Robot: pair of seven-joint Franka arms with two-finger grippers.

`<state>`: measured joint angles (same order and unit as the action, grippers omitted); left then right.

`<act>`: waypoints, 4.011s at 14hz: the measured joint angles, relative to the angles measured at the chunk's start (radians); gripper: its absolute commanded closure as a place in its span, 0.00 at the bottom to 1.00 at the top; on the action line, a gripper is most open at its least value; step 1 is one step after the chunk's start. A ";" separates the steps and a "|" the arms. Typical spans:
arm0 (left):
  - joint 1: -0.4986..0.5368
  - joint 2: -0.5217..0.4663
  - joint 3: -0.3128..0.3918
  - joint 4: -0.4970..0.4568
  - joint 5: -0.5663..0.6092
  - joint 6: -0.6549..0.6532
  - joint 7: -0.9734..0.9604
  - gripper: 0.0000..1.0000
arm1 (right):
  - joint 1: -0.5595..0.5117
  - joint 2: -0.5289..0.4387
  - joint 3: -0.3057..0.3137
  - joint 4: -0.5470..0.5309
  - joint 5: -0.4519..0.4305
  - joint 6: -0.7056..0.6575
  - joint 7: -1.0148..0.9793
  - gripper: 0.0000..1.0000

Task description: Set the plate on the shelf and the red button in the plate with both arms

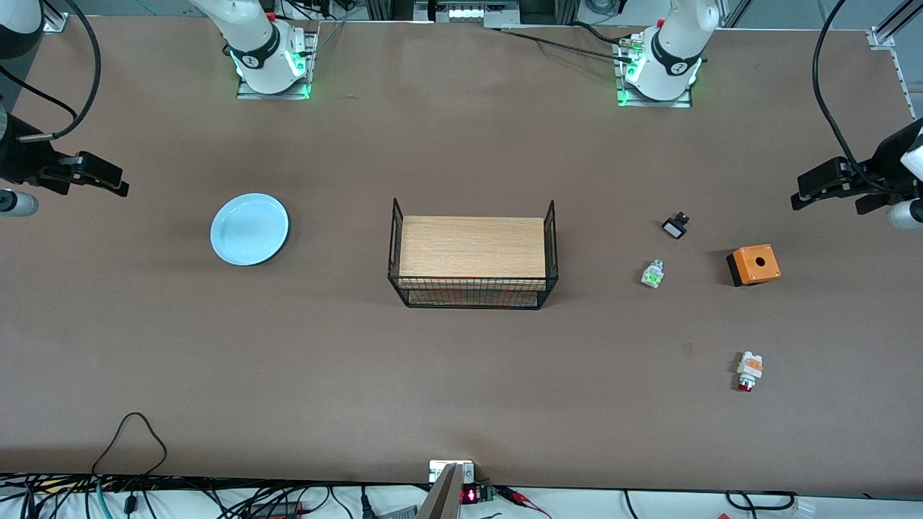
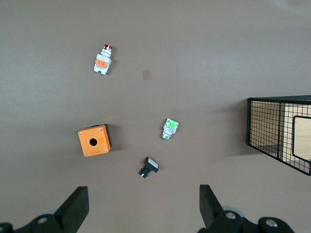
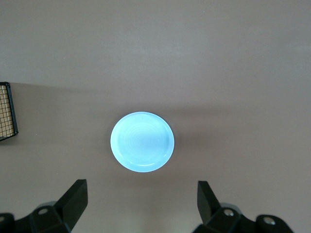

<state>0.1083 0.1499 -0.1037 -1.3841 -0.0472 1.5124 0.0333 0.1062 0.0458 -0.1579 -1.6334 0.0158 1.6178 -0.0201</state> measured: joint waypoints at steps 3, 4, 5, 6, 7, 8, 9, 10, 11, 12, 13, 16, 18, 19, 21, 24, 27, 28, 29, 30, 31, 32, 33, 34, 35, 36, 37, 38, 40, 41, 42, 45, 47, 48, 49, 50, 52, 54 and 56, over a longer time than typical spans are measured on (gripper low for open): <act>0.000 0.000 0.000 0.000 0.000 0.000 0.000 0.00 | 0.000 0.000 0.000 0.000 0.000 0.000 0.000 0.00; 0.000 0.000 0.000 0.000 0.000 0.000 0.000 0.00 | 0.000 0.000 0.000 0.000 0.000 0.000 0.000 0.00; 0.000 0.000 0.000 0.000 0.000 0.000 0.000 0.00 | 0.000 0.000 0.000 -0.001 0.000 -0.008 0.000 0.00; 0.000 0.000 0.000 0.000 0.000 0.000 0.000 0.00 | 0.000 0.001 0.000 -0.003 0.000 -0.026 0.001 0.00; 0.000 0.000 0.000 0.000 0.000 0.000 0.000 0.00 | 0.000 0.004 0.000 -0.006 0.000 -0.036 0.001 0.00; 0.000 0.000 0.000 0.001 0.000 0.000 0.000 0.00 | 0.000 0.013 0.000 -0.008 0.000 -0.036 0.001 0.00; 0.000 0.000 0.000 0.001 0.000 0.000 0.000 0.00 | 0.000 0.031 0.000 -0.008 0.001 -0.034 0.001 0.00; 0.000 0.000 0.000 0.001 0.000 0.000 0.000 0.00 | 0.000 0.055 0.000 -0.007 0.001 -0.032 0.001 0.00; 0.000 0.000 0.000 0.001 0.000 0.000 0.000 0.00 | -0.001 0.085 0.000 -0.006 0.000 -0.030 0.001 0.00; 0.000 0.000 0.000 0.001 0.000 0.000 0.000 0.00 | 0.000 0.119 0.000 -0.006 -0.001 -0.027 0.001 0.00; 0.000 0.000 0.000 0.001 0.000 0.000 0.000 0.00 | -0.001 0.154 0.000 -0.005 -0.002 -0.021 0.001 0.00; 0.000 0.000 0.000 0.001 0.000 0.000 0.000 0.00 | -0.006 0.246 -0.001 0.003 -0.001 0.029 0.002 0.00; 0.000 0.000 0.000 0.002 0.000 0.000 0.000 0.00 | -0.008 0.287 -0.001 0.005 -0.001 0.074 0.002 0.00; 0.000 0.000 0.000 0.002 0.000 0.000 0.000 0.00 | -0.008 0.305 -0.001 0.005 -0.001 0.106 0.002 0.00; 0.000 0.000 0.000 0.002 0.000 0.000 0.000 0.00 | -0.008 0.335 0.000 -0.007 -0.001 0.164 0.002 0.00; 0.000 0.000 0.002 0.002 0.000 0.000 0.000 0.00 | -0.007 0.349 0.000 -0.077 -0.001 0.263 0.002 0.00; 0.000 0.001 0.002 0.002 0.000 0.000 0.000 0.00 | -0.020 0.352 -0.002 -0.265 -0.001 0.497 -0.004 0.00; 0.000 0.001 0.001 0.002 0.000 0.000 0.000 0.00 | -0.027 0.353 -0.002 -0.330 -0.001 0.570 -0.020 0.00; 0.000 0.001 0.001 0.002 0.000 0.000 0.000 0.00 | -0.036 0.354 -0.003 -0.384 -0.001 0.626 -0.041 0.00; 0.000 0.001 0.001 0.002 0.000 0.000 0.000 0.00 | -0.046 0.353 -0.003 -0.429 -0.001 0.666 -0.065 0.00; 0.000 0.001 0.001 0.002 0.000 0.000 0.000 0.00 | -0.054 0.352 -0.003 -0.465 -0.001 0.694 -0.082 0.00; 0.000 0.001 0.001 0.002 0.000 0.000 0.000 0.00 | -0.059 0.350 -0.003 -0.490 -0.001 0.715 -0.090 0.00; 0.000 0.001 0.001 0.002 0.000 0.000 0.000 0.00 | -0.061 0.348 -0.003 -0.509 -0.001 0.730 -0.095 0.00; 0.000 0.001 0.001 0.002 0.000 0.000 0.000 0.00 | -0.061 0.345 -0.003 -0.520 -0.001 0.735 -0.096 0.00; 0.000 0.001 0.001 0.002 0.000 0.000 0.000 0.00 | -0.061 0.340 -0.003 -0.529 -0.001 0.736 -0.096 0.00; 0.000 0.001 0.001 0.002 0.000 0.000 0.000 0.00 | -0.061 0.335 -0.002 -0.538 -0.001 0.736 -0.096 0.00; 0.000 0.001 0.001 0.002 0.000 0.000 0.000 0.00 | -0.061 0.332 -0.002 -0.549 -0.001 0.736 -0.096 0.00; 0.000 0.001 0.001 0.002 0.000 0.000 0.000 0.00 | -0.061 0.329 -0.002 -0.560 -0.001 0.736 -0.096 0.00; 0.000 0.001 0.001 0.002 0.000 0.000 0.000 0.00 | -0.061 0.326 -0.002 -0.575 -0.001 0.737 -0.097 0.00; 0.000 0.001 0.001 0.002 0.000 0.000 0.000 0.00 | -0.061 0.325 -0.002 -0.578 -0.001 0.737 -0.097 0.06; 0.000 0.001 0.000 0.002 0.000 0.000 0.000 0.00 | -0.061 0.325 -0.002 -0.580 -0.001 0.737 -0.098 0.16; -0.001 0.001 0.000 0.002 0.000 0.000 0.000 0.00 | -0.063 0.325 -0.002 -0.587 -0.001 0.737 -0.098 0.52; -0.001 0.001 0.000 0.002 0.000 0.000 0.000 0.00 | -0.063 0.325 -0.002 -0.589 -0.001 0.737 -0.098 0.63; -0.001 0.001 0.000 0.002 0.000 0.000 0.000 0.00 | -0.063 0.325 -0.002 -0.590 -0.001 0.737 -0.099 0.68; -0.001 0.001 0.000 0.002 0.000 0.000 0.000 0.00 | -0.064 0.325 -0.002 -0.591 -0.001 0.737 -0.099 0.70; -0.001 0.001 0.000 0.002 0.000 0.000 0.000 0.00 | -0.066 0.325 -0.002 -0.593 -0.001 0.737 -0.099 0.76; -0.001 0.001 0.000 0.002 0.000 0.000 0.000 0.00 | -0.071 0.325 -0.003 -0.596 -0.001 0.737 -0.099 0.85; -0.001 0.001 0.000 0.002 0.000 0.000 0.000 0.00 | -0.074 0.325 -0.003 -0.599 -0.001 0.737 -0.099 0.95; -0.001 0.001 0.000 0.002 0.000 0.000 0.000 0.00 | -0.075 0.325 -0.002 -0.601 -0.001 0.737 -0.099 1.00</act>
<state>0.1069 0.1505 -0.1039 -1.3820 -0.0472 1.5124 0.0334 0.0311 0.3704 -0.1604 -2.2348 0.0151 2.3546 -0.1193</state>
